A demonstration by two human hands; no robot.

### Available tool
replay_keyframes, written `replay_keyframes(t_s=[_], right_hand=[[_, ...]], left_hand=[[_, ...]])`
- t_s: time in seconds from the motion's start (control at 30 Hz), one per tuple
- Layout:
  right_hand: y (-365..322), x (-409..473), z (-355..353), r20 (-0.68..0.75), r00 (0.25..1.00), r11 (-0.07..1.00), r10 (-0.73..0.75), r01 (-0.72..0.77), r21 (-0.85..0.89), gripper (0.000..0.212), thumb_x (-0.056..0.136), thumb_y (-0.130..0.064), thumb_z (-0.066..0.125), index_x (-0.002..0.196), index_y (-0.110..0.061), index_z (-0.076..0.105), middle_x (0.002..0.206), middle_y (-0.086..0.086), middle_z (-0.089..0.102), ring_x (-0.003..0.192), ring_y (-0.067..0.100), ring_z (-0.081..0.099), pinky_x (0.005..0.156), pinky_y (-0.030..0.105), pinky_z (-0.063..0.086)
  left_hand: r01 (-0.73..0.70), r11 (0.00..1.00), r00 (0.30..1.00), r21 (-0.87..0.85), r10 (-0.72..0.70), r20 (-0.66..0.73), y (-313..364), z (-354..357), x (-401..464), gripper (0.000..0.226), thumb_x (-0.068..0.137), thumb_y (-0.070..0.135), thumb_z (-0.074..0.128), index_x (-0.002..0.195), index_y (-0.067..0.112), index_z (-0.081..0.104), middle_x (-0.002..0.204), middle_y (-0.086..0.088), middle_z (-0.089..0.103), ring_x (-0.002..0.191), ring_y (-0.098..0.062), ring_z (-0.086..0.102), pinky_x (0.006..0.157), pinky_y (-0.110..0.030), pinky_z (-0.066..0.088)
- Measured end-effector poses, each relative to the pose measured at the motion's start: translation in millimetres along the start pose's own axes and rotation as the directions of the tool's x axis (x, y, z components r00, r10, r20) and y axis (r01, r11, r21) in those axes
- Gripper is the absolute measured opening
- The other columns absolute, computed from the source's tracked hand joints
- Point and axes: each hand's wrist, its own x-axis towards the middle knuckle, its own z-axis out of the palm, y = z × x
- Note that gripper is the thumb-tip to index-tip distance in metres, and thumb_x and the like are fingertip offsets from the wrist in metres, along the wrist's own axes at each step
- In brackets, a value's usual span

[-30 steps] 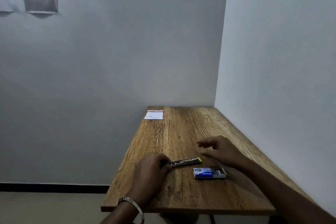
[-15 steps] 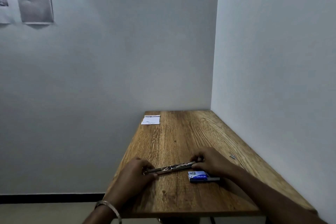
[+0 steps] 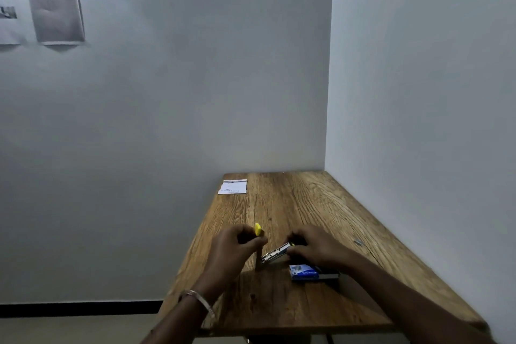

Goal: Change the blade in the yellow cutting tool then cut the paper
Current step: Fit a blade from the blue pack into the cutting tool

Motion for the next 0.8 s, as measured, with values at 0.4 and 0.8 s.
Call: replay_keyframes(t_s=[0.4, 0.8], right_hand=[[-3.2, 0.4, 4.4, 0.060, 0.994, 0.911, 0.092, -0.109, 0.398, 0.020, 0.089, -0.004, 0.070, 0.108, -0.008, 0.071, 0.102, 0.008, 0.076, 0.089, 0.014, 0.076, 0.077, 0.024, 0.061], [-9.5, 3.1, 10.7, 0.083, 0.976, 0.527, 0.203, -0.181, 0.830, 0.044, 0.099, -0.049, 0.045, 0.113, -0.015, 0.069, 0.114, 0.007, 0.074, 0.114, 0.023, 0.064, 0.103, 0.047, 0.047]], left_hand=[[0.012, 0.999, 0.984, 0.050, -0.020, 0.174, -7.4, 20.3, 6.1, 0.013, 0.094, 0.027, 0.063, 0.104, 0.030, 0.069, 0.102, 0.009, 0.072, 0.095, -0.004, 0.066, 0.087, -0.032, 0.057], [0.130, 0.975, 0.973, -0.182, -0.090, 0.211, -0.4, 25.6, 7.9, 0.010, 0.090, 0.024, 0.068, 0.095, 0.017, 0.073, 0.087, -0.004, 0.076, 0.077, -0.008, 0.073, 0.069, -0.024, 0.059]])
